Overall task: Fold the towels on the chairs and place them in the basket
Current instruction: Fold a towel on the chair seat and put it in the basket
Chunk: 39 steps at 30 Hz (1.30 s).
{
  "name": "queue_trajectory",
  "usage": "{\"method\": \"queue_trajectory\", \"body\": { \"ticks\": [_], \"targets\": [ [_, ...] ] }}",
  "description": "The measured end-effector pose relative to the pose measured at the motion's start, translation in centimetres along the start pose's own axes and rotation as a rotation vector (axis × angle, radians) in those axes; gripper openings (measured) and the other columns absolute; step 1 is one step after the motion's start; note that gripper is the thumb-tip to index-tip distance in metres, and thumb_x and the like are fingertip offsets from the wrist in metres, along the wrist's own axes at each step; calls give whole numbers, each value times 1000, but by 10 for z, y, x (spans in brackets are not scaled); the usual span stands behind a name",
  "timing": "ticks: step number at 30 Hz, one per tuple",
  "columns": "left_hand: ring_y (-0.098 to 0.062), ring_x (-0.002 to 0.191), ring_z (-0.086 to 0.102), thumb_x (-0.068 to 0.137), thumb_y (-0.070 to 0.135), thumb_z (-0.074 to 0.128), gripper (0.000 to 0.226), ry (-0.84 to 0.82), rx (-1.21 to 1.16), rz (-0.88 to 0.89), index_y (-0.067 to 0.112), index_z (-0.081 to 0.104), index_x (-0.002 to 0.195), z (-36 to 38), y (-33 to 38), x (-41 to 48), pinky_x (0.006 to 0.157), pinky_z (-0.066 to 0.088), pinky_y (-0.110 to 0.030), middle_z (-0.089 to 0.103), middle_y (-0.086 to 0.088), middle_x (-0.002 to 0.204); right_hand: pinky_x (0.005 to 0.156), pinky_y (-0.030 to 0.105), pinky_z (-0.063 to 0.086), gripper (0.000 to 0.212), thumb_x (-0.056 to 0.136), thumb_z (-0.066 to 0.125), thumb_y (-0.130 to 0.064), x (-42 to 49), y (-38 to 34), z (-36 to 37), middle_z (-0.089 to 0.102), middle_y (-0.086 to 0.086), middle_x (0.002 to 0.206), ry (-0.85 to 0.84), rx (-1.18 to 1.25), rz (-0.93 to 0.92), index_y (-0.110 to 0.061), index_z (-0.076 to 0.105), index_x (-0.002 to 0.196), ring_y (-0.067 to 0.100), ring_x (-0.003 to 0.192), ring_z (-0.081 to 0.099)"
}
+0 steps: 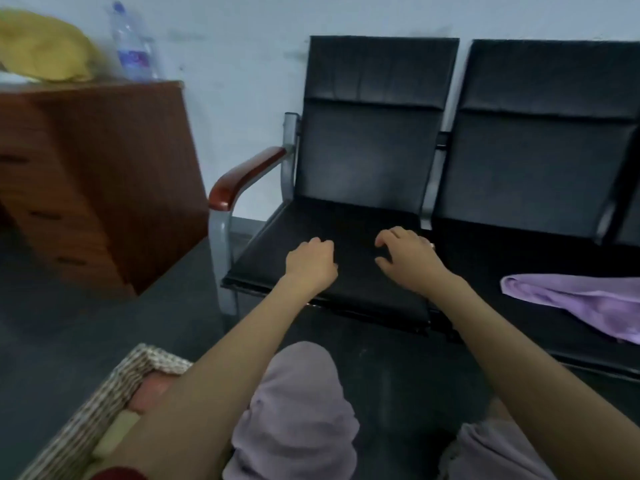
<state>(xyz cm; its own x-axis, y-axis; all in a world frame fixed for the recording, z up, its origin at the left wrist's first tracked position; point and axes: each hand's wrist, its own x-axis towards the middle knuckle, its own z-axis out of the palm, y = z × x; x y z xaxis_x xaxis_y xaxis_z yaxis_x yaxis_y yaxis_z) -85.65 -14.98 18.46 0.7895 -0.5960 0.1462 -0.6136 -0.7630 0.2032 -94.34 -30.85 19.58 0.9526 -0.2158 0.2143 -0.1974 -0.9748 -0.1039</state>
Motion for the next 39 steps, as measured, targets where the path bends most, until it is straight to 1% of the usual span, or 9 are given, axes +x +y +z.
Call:
{"method": "queue_trajectory", "body": {
  "ticks": [14, 19, 22, 26, 28, 31, 34, 36, 39],
  "targets": [
    [-28, 124, 39, 93, 21, 51, 45, -327, 26, 468, 12, 43, 136, 119, 250, 103, 90, 40, -38, 38, -10, 137, 103, 43, 35, 52, 94, 52, -31, -90, 278, 31, 37, 9, 142, -206, -3, 653, -16, 36, 141, 31, 131, 35],
    [-28, 137, 27, 96, 28, 47, 51, -429, -5, 672, 14, 34, 144, 175, 322, 128, 108, 31, -42, 26, -9, 151, 107, 49, 32, 57, 94, 45, -17, -107, 355, 56, 25, 14, 149, -193, 72, 839, -18, 22, 147, 33, 138, 24],
    [-25, 142, 19, 99, 28, 43, 51, -411, -40, 755, 14, 30, 146, 202, 358, 141, 115, 21, -39, 20, -9, 155, 113, 50, 21, 56, 94, 39, -10, -110, 399, 65, 21, 16, 151, -104, 114, 955, -15, 21, 147, 35, 141, 16],
    [-22, 146, 9, 101, 32, 36, 58, -388, -102, 780, 17, 13, 152, 236, 391, 157, 118, 13, -37, 11, -7, 159, 106, 49, 28, 57, 93, 34, -3, -116, 449, 66, 22, 18, 149, 143, 234, 1105, -13, 21, 147, 37, 136, 23],
    [-22, 145, 15, 102, 32, 35, 58, -391, -160, 756, 19, 10, 152, 249, 401, 162, 118, 16, -37, 14, -6, 159, 104, 50, 28, 60, 93, 34, -4, -120, 466, 67, 21, 19, 149, 185, 331, 1187, -14, 14, 149, 38, 134, 26],
    [-25, 132, 36, 101, 33, 39, 54, -289, -216, 672, 18, 21, 149, 261, 408, 168, 106, 33, -39, 36, -6, 149, 105, 49, 30, 62, 94, 33, -8, -123, 480, 74, 23, 21, 148, 189, 296, 1222, -22, 12, 150, 37, 134, 27],
    [-20, 118, 52, 97, 31, 48, 37, -281, -386, 569, 17, 52, 131, 267, 410, 175, 100, 42, -38, 55, -3, 132, 106, 45, 27, 53, 97, 27, -13, -123, 491, 77, 33, 20, 141, 173, 73, 1188, -29, 24, 147, 36, 130, 30],
    [-16, 106, 57, 94, 28, 54, 24, -285, -425, 582, 20, 63, 115, 268, 409, 176, 95, 46, -38, 61, 1, 119, 105, 43, 27, 45, 99, 26, -19, -119, 498, 79, 42, 15, 132, 133, -40, 1147, -30, 38, 141, 33, 125, 34],
    [-12, 90, 58, 92, 25, 58, 9, -275, -464, 596, 23, 64, 98, 270, 405, 175, 86, 50, -36, 60, 5, 105, 98, 42, 33, 36, 99, 31, -22, -114, 503, 78, 52, 11, 121, 148, -184, 1091, -24, 53, 128, 30, 117, 41]
  ]
}}
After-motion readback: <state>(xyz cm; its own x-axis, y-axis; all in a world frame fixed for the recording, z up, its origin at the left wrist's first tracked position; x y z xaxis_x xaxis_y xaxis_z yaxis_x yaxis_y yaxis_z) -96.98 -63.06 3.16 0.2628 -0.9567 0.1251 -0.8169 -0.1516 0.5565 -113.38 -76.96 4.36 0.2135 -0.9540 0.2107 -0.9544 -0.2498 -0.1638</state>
